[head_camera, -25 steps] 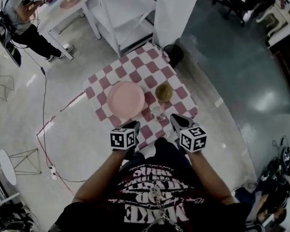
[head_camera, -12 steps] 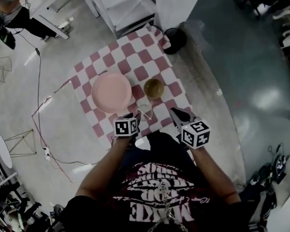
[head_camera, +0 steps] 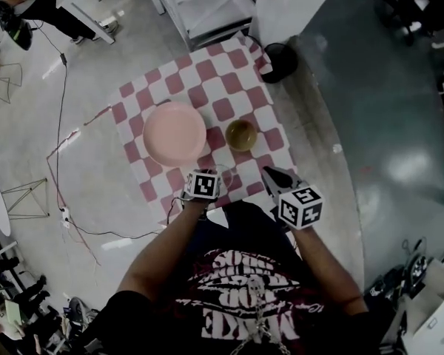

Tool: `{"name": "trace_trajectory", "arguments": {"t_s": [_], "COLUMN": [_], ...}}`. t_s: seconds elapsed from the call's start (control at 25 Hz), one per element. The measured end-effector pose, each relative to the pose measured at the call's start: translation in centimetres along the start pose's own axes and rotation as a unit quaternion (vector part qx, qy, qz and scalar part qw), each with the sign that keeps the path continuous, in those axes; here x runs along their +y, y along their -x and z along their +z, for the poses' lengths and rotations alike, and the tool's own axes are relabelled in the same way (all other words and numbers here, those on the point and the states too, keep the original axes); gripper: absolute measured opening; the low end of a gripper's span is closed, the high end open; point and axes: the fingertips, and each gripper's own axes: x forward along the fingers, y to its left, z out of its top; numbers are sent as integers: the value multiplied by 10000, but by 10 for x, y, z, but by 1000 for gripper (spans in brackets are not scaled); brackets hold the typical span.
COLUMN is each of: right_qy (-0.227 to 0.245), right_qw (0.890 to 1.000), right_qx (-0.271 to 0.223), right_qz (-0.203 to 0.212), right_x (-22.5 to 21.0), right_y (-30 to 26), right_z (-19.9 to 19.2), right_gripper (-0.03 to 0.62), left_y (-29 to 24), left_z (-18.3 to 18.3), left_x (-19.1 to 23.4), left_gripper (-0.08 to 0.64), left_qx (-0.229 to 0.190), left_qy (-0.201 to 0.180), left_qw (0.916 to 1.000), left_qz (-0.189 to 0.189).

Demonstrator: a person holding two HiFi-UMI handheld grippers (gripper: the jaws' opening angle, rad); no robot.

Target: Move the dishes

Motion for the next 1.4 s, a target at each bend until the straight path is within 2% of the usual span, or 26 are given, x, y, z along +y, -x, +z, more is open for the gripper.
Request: {"name": "trace_trajectory", "arguments": {"t_s": [0.04, 0.16, 0.24, 0.52, 0.6, 0.68, 0.8, 1.08, 1.4], "right_qy": [17, 79, 92, -74, -166, -278, -465, -800, -720], "right_qw": [10000, 10000, 9999, 9994, 9990, 9984, 9967, 9913, 9922], "right_qx": [-12, -35, -85, -317, -350, -375, -426, -447, -514], "right_qz": [13, 37, 38, -136, -237, -327, -512, -945, -879], "right_x": [6, 28, 44, 101, 113, 122, 132, 147, 151], "right_y": [-3, -10, -15, -33, -36, -39, -42, -35, -33], "right_z": [0, 0, 3, 2, -5, -13, -25, -51, -49], "right_gripper": [37, 37, 37, 37, 37, 37, 37, 37, 37], "left_y": [6, 30, 48, 76, 76, 71, 60, 33, 46], "left_z": [4, 6, 15, 59, 63, 55, 55, 54, 57], "left_x": [4, 21, 40, 140, 162, 178, 199, 210, 211], "left_gripper": [48, 46, 46, 46, 46, 46, 46, 48, 81], "left_qx": [-107, -232, -392, -785, -716, -435, -260, -96, -373], "left_qy": [-80, 50, 7, -129, -92, 21, -66, -215, -2], "left_qw": [9999, 9997, 9992, 9961, 9967, 9986, 9990, 9995, 9992], "left_qz": [18, 1, 77, 373, 374, 313, 356, 208, 113]}}
